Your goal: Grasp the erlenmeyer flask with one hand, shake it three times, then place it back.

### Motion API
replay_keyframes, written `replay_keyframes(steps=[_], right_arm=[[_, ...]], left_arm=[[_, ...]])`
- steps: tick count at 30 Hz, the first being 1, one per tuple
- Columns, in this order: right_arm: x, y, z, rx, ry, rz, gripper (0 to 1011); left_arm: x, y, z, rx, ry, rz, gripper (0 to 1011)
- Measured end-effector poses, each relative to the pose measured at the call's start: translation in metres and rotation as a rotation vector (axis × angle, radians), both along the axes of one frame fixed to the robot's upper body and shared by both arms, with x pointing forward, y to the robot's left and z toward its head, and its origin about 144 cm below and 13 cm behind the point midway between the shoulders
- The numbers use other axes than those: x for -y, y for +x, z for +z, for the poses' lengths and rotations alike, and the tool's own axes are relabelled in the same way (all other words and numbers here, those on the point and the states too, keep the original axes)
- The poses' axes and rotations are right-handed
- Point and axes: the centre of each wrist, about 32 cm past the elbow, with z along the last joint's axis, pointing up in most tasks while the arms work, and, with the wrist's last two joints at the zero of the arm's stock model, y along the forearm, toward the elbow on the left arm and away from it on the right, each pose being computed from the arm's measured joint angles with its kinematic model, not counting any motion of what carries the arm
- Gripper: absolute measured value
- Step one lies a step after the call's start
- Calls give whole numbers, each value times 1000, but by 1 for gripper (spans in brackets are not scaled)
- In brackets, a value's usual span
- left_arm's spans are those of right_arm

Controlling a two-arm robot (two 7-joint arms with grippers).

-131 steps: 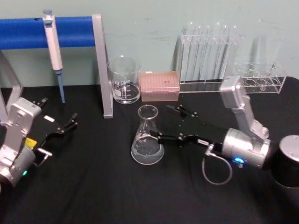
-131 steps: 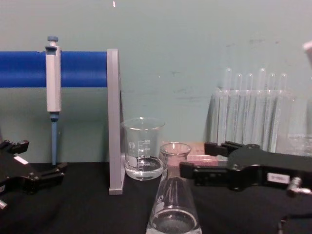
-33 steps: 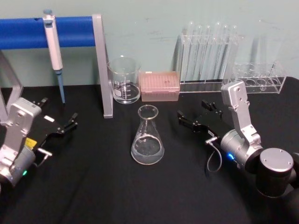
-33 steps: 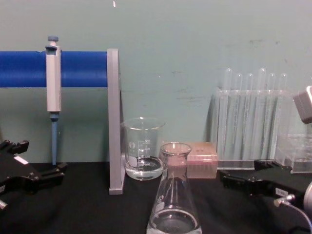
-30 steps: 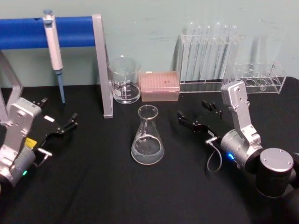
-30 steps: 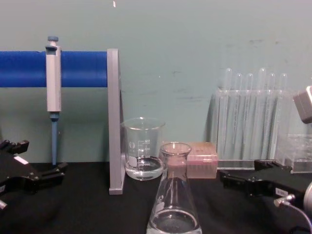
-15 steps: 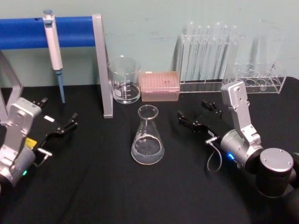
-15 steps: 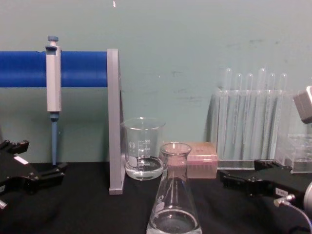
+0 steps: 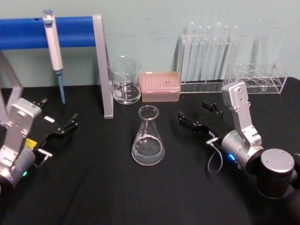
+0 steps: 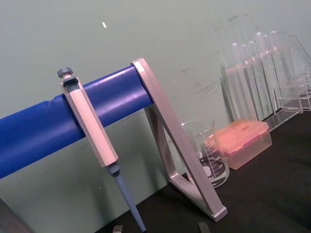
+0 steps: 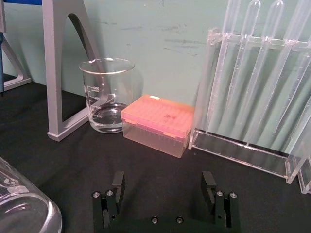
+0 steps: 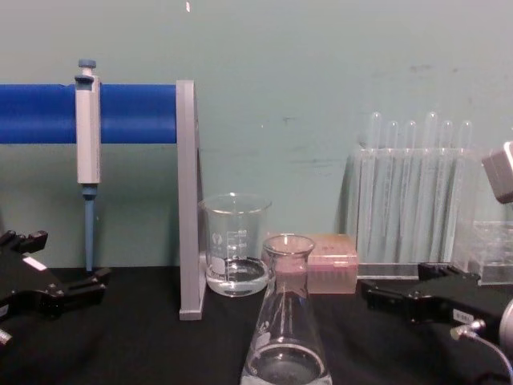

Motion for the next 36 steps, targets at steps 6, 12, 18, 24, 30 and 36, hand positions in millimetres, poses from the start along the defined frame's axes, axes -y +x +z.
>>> replay_keyframes(steps=[6, 12, 18, 24, 30, 36], right_arm=[[0, 0, 0, 0, 0, 0, 1000], [0, 0, 0, 0, 0, 0, 1000], [0, 0, 0, 0, 0, 0, 1000], [0, 0, 0, 0, 0, 0, 1000], [0, 0, 0, 0, 0, 0, 1000], [0, 0, 0, 0, 0, 0, 1000]], left_arm=[[0, 0, 0, 0, 0, 0, 1001], [0, 0, 0, 0, 0, 0, 1001], [0, 0, 0, 0, 0, 0, 1001], [0, 0, 0, 0, 0, 0, 1001], [0, 0, 0, 0, 0, 0, 1001], [0, 0, 0, 0, 0, 0, 1001]])
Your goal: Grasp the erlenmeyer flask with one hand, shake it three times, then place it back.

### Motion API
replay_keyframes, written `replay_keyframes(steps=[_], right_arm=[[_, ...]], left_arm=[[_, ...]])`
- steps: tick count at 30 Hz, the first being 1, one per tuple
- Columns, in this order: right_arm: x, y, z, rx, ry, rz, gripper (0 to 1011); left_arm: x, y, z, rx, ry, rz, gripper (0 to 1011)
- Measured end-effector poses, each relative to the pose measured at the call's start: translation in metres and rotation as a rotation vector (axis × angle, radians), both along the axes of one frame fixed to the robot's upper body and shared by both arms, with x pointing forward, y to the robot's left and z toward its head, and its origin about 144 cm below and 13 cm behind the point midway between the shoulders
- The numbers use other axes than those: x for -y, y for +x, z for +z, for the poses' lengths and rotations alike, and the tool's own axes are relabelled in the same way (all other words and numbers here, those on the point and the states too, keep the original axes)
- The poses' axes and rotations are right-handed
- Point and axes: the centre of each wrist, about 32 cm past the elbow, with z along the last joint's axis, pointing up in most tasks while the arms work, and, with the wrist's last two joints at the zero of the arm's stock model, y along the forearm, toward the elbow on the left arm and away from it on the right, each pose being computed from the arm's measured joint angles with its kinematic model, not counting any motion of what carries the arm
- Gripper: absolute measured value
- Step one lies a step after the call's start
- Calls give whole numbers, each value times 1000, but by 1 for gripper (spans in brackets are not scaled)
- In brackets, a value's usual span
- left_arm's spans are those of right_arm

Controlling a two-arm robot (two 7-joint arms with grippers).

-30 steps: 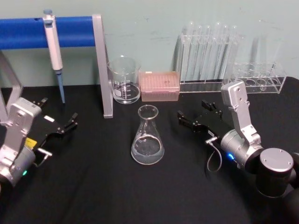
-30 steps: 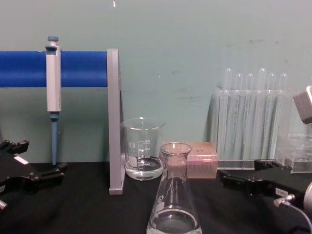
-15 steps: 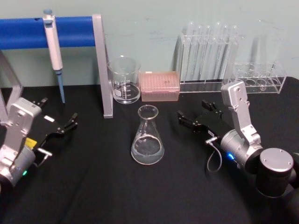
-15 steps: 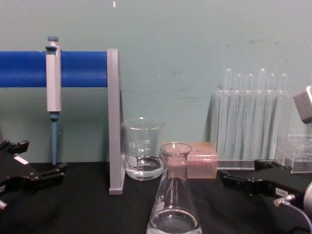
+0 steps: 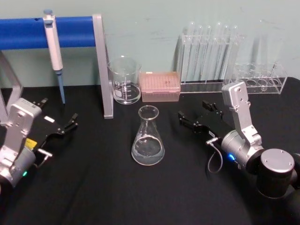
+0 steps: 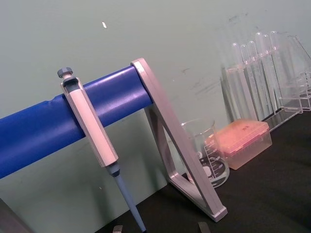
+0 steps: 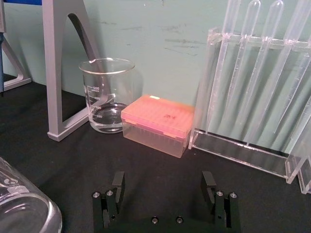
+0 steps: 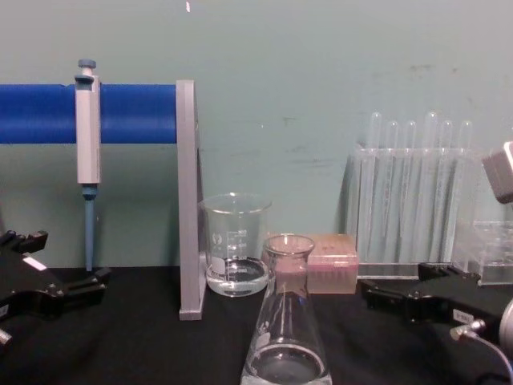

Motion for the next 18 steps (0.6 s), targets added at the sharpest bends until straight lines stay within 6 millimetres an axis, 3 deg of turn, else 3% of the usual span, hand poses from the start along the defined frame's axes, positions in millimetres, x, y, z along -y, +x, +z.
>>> replay_keyframes(steps=[18], right_arm=[[0, 0, 0, 0, 0, 0, 1000]], left_arm=[[0, 0, 0, 0, 0, 0, 1001]])
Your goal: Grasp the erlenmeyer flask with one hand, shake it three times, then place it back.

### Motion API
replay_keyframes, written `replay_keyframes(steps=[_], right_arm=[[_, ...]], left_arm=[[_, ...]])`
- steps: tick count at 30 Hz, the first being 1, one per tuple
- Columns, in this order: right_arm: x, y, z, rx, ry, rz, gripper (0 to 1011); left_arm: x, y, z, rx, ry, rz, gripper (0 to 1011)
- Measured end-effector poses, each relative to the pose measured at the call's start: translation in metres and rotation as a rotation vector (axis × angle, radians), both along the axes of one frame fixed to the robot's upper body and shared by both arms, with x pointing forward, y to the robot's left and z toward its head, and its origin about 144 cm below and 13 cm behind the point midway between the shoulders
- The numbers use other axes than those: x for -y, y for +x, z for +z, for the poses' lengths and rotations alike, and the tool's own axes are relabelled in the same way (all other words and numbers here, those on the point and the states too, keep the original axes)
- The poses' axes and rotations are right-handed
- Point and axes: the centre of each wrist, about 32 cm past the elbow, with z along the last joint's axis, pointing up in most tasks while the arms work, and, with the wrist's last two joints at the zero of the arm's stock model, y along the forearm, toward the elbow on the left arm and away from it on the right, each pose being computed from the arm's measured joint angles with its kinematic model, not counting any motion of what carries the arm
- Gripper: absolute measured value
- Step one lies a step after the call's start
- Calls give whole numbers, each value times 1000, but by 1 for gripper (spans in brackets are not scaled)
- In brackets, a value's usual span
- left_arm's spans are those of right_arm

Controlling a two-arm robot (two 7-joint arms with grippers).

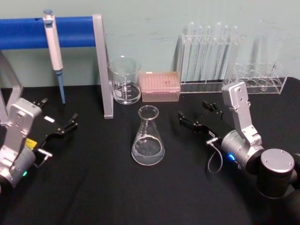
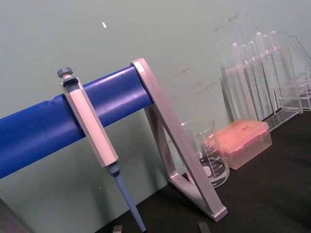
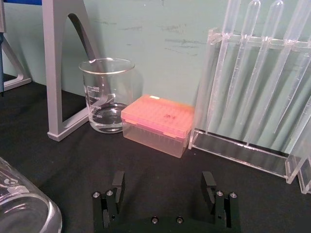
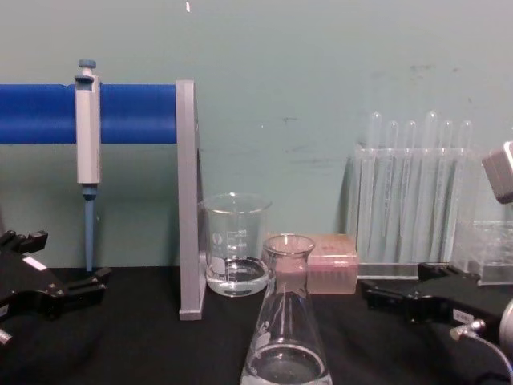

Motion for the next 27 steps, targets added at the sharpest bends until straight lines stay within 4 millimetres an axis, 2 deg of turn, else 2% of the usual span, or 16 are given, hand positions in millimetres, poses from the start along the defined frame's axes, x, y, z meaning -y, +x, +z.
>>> replay_keyframes(steps=[27], right_arm=[[0, 0, 0, 0, 0, 0, 1000]], left_arm=[[0, 0, 0, 0, 0, 0, 1001]])
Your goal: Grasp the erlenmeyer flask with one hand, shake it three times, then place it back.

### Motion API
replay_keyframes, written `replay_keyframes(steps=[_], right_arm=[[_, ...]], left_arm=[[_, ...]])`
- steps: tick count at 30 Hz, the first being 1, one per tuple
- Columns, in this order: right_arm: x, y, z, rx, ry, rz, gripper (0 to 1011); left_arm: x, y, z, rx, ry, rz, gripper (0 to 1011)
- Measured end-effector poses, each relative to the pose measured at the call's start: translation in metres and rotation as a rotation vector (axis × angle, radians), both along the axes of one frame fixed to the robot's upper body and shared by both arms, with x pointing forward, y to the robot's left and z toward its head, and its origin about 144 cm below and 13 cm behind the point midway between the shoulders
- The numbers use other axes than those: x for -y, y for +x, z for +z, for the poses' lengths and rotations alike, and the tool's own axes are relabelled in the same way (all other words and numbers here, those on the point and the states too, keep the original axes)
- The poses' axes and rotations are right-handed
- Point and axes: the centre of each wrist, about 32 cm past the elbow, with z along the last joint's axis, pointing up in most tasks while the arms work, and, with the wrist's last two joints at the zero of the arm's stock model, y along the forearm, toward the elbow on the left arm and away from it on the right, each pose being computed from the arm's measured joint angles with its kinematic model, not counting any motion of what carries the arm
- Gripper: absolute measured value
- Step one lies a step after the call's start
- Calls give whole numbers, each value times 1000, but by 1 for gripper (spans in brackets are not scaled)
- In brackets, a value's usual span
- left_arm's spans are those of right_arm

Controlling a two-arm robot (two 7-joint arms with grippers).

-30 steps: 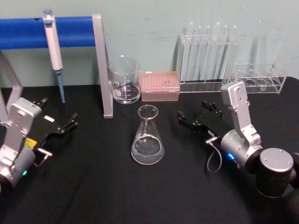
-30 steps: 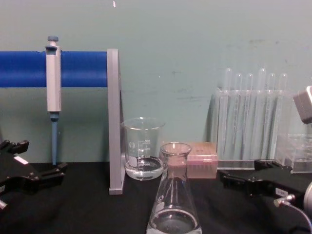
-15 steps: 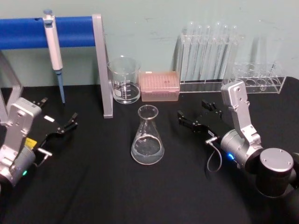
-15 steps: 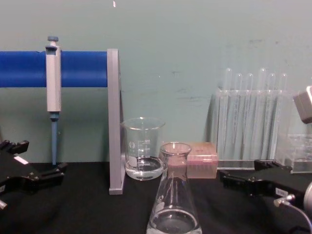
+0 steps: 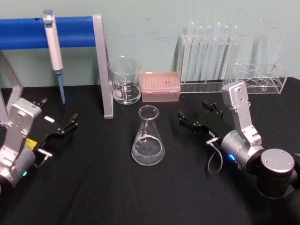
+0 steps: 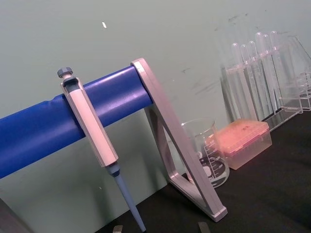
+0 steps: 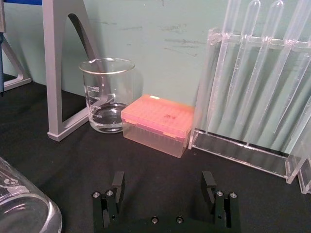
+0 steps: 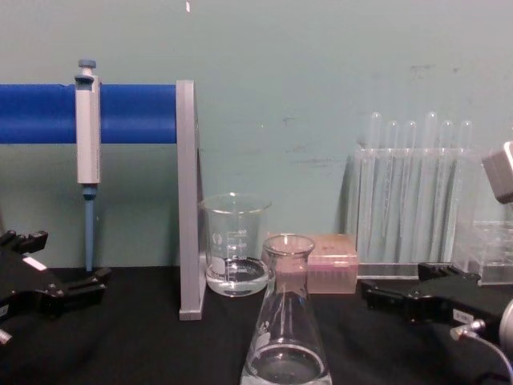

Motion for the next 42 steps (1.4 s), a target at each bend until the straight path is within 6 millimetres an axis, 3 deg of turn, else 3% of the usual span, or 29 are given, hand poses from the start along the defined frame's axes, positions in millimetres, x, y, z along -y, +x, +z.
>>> replay_keyframes(steps=[42], right_arm=[[0, 0, 0, 0, 0, 0, 1000]], left_arm=[[0, 0, 0, 0, 0, 0, 1001]])
